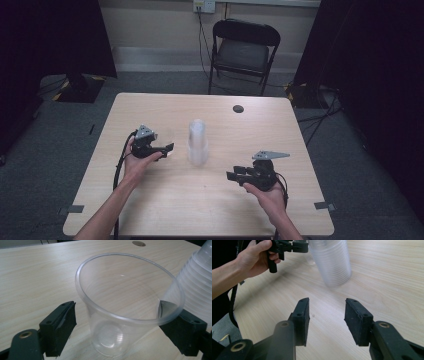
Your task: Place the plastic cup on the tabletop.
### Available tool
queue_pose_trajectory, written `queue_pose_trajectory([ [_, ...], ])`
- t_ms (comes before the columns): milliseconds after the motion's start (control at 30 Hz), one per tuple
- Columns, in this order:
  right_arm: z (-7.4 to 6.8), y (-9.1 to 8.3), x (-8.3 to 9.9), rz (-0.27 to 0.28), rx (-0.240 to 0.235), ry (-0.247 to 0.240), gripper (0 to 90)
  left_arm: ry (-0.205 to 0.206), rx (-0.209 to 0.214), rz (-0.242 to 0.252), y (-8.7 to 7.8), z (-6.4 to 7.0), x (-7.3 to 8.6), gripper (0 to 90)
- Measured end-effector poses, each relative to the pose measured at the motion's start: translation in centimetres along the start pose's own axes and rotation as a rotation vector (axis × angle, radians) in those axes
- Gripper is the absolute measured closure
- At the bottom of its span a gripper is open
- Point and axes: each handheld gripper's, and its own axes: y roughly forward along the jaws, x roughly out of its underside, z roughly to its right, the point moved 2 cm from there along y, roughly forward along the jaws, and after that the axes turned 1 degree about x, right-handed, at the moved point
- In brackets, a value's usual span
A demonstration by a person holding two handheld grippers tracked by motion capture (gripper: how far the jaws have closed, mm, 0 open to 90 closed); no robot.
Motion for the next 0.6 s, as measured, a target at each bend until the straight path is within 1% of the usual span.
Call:
queue_pose_trajectory([
  [100,0.0,-0.1,0.0,0.003,0.005,0.002,55.4,0.001,-0.002,0.002,-0.3,0.0,0.0,15.7],
  [133,0.0,-0.2,0.1,0.004,0.006,0.0,55.4,0.001,-0.013,-0.001,-0.6,0.0,-0.1,15.7],
  [200,-0.1,-0.2,0.1,0.003,0.007,0.003,55.3,-0.005,-0.015,0.006,-0.7,0.1,-0.1,15.7],
  [233,-0.1,-0.3,0.1,0.004,0.009,0.003,55.2,0.002,-0.012,0.001,-0.9,0.1,-0.1,15.7],
  [300,0.0,-0.4,0.1,0.008,0.012,-0.001,55.0,-0.001,-0.011,0.005,-1.2,0.2,0.0,15.7],
  [333,0.0,-0.4,0.2,0.008,0.015,0.0,54.8,-0.001,-0.012,-0.002,-1.5,0.3,0.1,15.7],
  [400,0.1,-0.5,0.2,0.013,0.023,0.002,53.8,-0.025,-0.019,-0.038,-1.9,0.3,0.2,15.7],
  [433,0.2,-0.6,0.3,0.013,0.026,0.002,53.2,-0.025,-0.019,-0.038,-1.9,0.3,0.2,15.7],
  [467,0.3,-0.6,0.3,0.012,0.032,0.002,51.7,-0.007,-0.016,-0.02,-2.4,0.3,0.2,15.7],
  [533,0.4,-0.6,0.4,0.01,0.038,0.007,50.7,-0.002,-0.022,-0.012,-2.7,0.3,0.2,15.7],
  [600,0.7,-0.6,0.5,0.008,0.047,0.014,49.6,-0.003,-0.022,-0.02,-3.0,0.4,0.1,15.7],
])
